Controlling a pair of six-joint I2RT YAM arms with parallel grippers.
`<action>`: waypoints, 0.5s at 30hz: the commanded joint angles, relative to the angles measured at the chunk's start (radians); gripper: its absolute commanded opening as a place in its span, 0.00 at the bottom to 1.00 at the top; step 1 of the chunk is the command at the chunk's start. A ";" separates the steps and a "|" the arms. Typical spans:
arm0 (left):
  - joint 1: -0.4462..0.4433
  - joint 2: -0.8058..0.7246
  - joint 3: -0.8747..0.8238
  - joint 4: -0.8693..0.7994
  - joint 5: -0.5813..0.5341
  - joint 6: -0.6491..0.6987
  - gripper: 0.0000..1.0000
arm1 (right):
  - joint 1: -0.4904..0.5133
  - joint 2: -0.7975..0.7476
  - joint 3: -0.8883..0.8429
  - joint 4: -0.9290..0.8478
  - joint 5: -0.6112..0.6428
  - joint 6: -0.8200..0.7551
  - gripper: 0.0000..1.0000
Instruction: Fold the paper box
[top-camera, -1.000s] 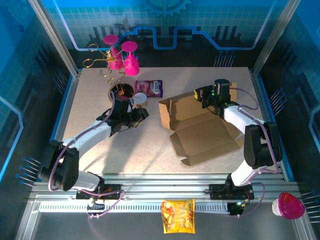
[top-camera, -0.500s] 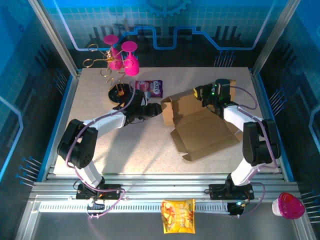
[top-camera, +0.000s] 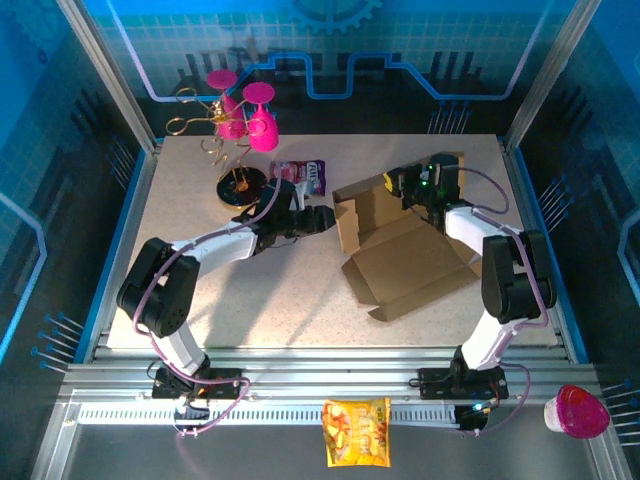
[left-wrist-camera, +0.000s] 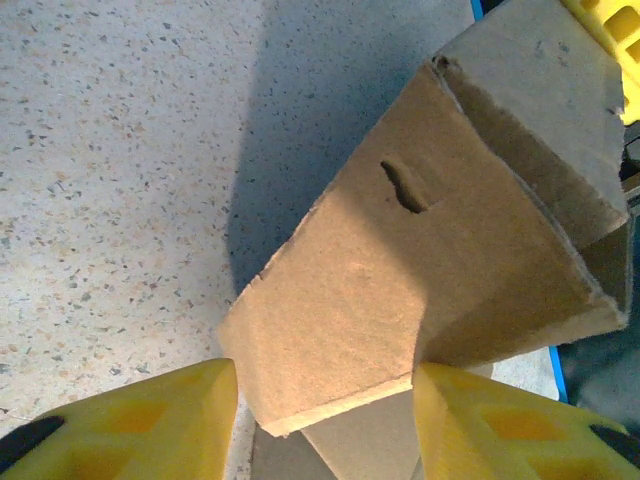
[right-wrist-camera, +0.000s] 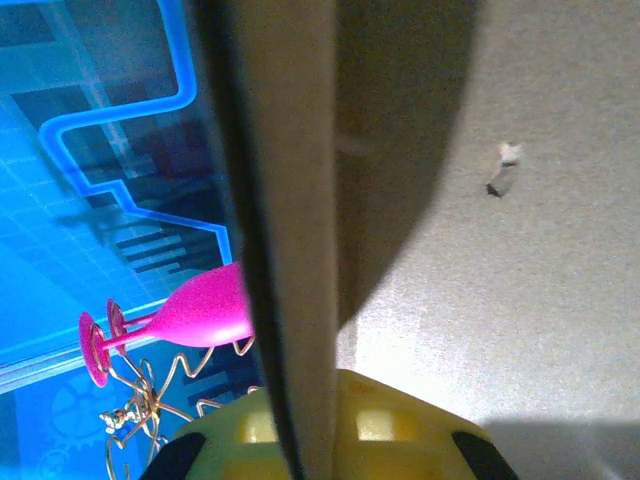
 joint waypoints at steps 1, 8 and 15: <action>0.019 -0.049 -0.047 0.019 0.018 0.027 0.53 | -0.016 0.016 0.038 -0.011 -0.044 -0.028 0.00; 0.043 -0.036 -0.063 0.061 0.121 -0.009 0.54 | -0.016 0.031 0.035 0.002 -0.047 -0.020 0.00; 0.045 -0.081 -0.075 0.038 0.126 0.000 0.57 | -0.012 0.014 0.012 0.068 -0.030 -0.035 0.00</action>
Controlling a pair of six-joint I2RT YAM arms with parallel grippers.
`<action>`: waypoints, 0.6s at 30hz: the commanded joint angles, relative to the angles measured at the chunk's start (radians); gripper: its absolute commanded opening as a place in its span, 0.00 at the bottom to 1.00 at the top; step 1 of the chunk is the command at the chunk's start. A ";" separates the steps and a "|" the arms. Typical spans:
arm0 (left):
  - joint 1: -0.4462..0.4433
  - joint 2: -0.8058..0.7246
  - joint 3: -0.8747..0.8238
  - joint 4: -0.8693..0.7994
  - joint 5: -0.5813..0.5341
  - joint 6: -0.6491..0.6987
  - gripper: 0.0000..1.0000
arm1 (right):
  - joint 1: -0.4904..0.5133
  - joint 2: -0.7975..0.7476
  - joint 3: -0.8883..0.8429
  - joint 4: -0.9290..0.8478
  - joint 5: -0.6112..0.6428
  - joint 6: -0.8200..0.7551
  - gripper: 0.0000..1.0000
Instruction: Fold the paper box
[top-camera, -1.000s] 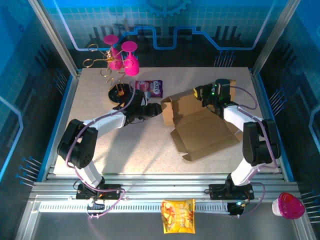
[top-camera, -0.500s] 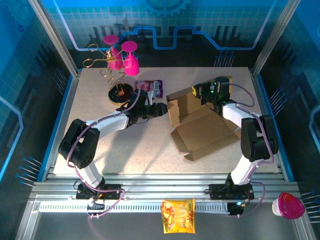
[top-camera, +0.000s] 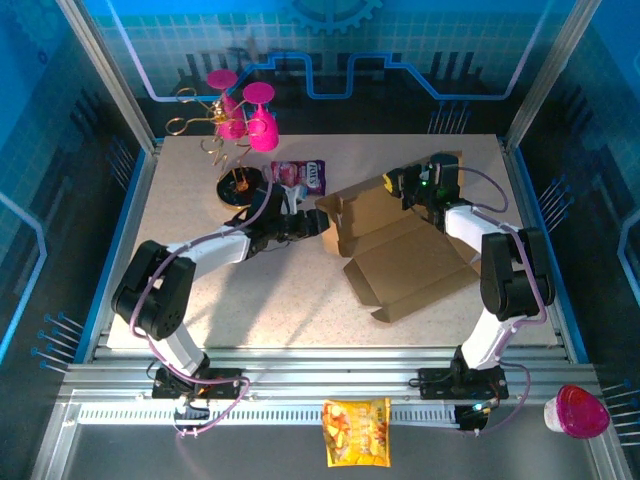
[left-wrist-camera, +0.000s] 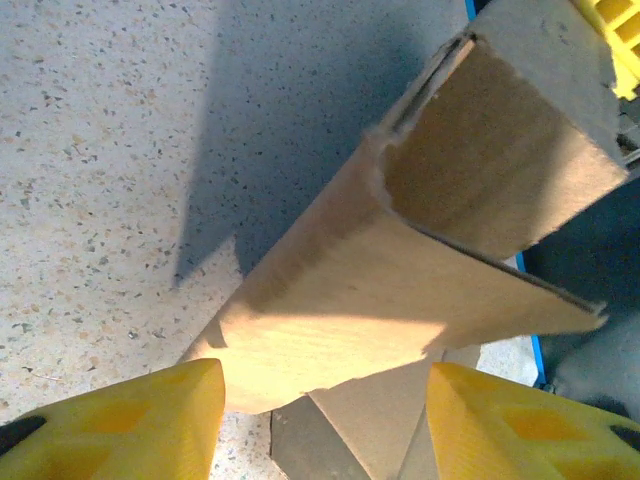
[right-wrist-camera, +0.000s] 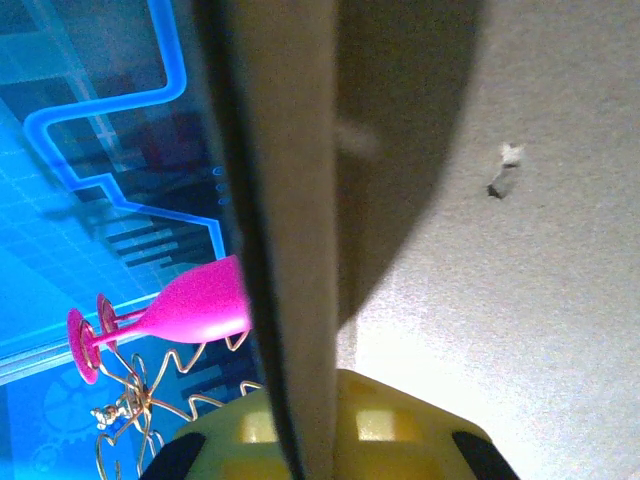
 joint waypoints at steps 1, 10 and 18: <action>0.002 -0.046 -0.009 -0.001 0.042 0.009 0.58 | -0.008 -0.005 -0.011 0.100 -0.009 -0.022 0.00; 0.004 -0.052 -0.018 -0.021 0.016 0.023 0.56 | -0.014 0.004 -0.124 0.374 -0.063 0.017 0.00; 0.003 -0.114 -0.039 -0.066 -0.033 0.058 0.56 | -0.055 0.014 -0.241 0.541 -0.155 0.006 0.00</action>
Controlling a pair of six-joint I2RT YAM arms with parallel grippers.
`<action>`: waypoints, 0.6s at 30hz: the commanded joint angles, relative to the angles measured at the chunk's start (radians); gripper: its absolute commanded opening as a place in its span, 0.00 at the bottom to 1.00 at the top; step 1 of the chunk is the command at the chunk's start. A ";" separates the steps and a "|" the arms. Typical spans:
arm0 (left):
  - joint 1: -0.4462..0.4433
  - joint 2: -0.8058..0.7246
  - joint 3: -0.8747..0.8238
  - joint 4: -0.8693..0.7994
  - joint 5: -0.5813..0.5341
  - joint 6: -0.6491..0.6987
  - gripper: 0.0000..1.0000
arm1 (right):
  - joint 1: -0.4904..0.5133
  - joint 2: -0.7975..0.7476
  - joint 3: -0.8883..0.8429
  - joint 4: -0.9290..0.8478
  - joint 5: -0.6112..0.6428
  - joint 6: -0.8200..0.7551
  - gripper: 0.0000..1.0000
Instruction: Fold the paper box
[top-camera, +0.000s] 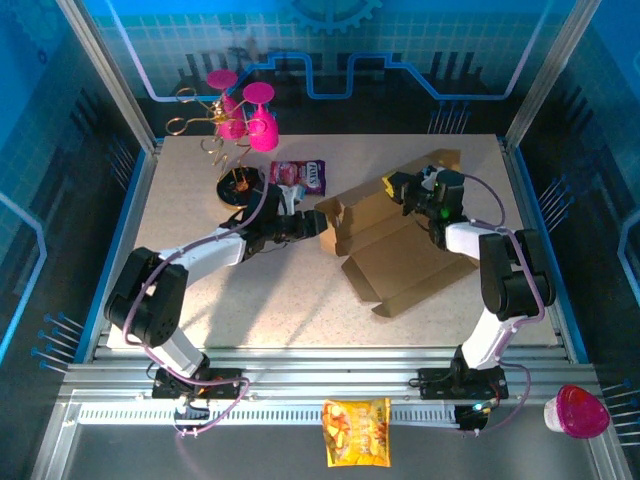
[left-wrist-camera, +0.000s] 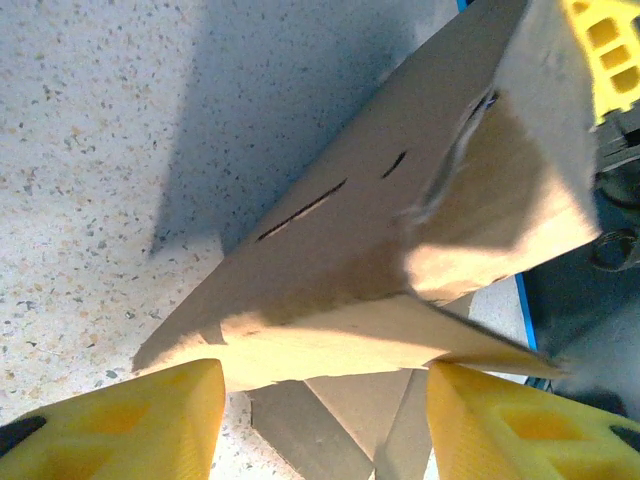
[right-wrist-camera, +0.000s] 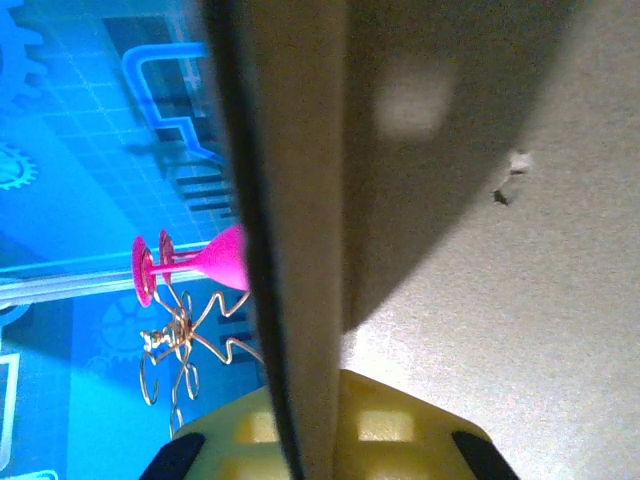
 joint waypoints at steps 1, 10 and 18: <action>0.004 -0.063 -0.028 -0.033 -0.035 0.050 0.56 | -0.037 0.019 -0.056 0.146 -0.071 -0.004 0.00; 0.005 -0.038 -0.043 -0.017 -0.002 0.072 0.52 | -0.052 0.072 -0.076 0.246 -0.114 0.028 0.00; -0.046 0.028 0.005 -0.020 0.008 0.107 0.48 | -0.052 0.086 -0.060 0.260 -0.129 0.034 0.00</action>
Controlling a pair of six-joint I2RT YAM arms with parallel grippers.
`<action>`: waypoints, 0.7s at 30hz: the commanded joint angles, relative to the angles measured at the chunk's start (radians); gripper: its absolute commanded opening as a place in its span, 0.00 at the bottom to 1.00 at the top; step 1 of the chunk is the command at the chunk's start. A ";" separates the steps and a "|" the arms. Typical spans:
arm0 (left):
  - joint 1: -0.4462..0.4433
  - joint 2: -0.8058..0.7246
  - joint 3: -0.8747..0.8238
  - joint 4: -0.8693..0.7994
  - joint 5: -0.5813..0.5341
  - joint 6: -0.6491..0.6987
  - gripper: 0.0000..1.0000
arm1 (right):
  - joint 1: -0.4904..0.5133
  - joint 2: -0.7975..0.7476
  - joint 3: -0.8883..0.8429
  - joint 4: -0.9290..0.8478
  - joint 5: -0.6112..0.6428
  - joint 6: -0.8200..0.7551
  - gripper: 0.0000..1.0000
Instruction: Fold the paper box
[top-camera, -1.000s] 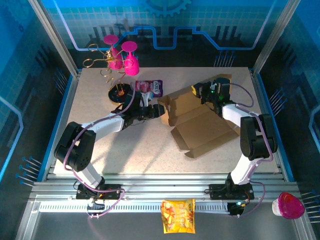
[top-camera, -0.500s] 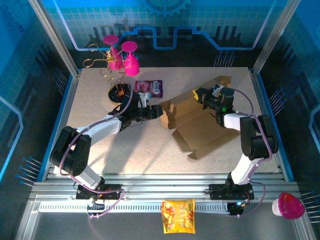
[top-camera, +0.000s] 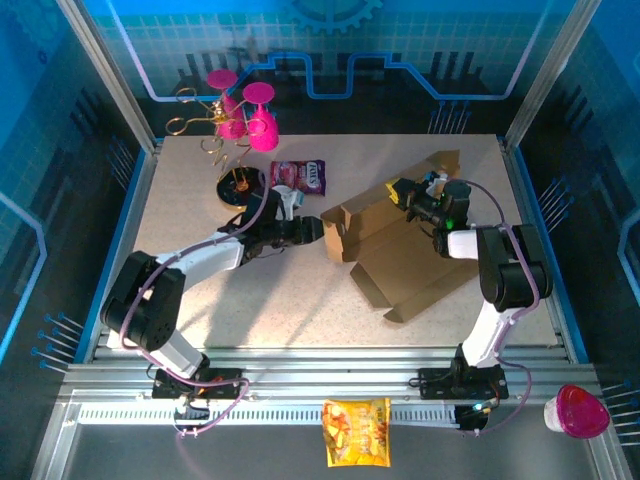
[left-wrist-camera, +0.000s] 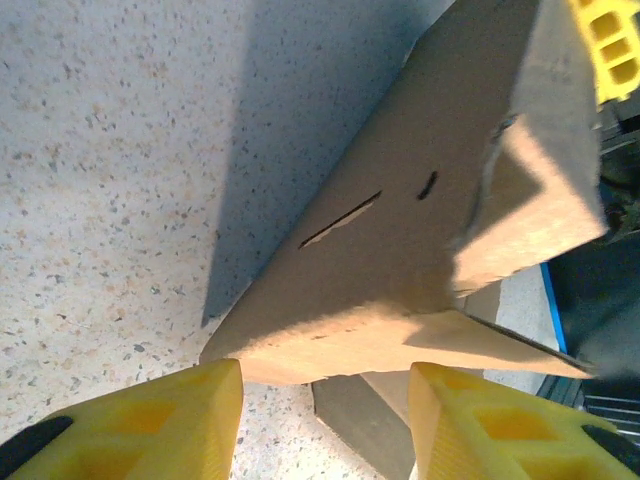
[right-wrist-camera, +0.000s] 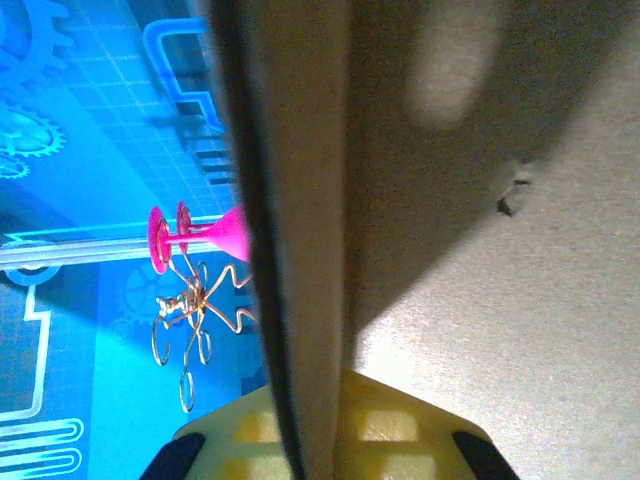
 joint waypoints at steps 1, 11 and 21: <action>-0.033 0.027 0.043 -0.004 0.014 0.045 0.49 | -0.009 0.019 0.006 0.046 -0.025 0.005 0.00; -0.085 0.063 0.076 0.024 -0.003 0.050 0.49 | -0.008 0.034 0.025 0.045 -0.027 0.014 0.00; -0.116 -0.013 0.081 -0.082 -0.124 0.185 0.48 | -0.008 0.051 0.043 0.056 -0.039 0.030 0.00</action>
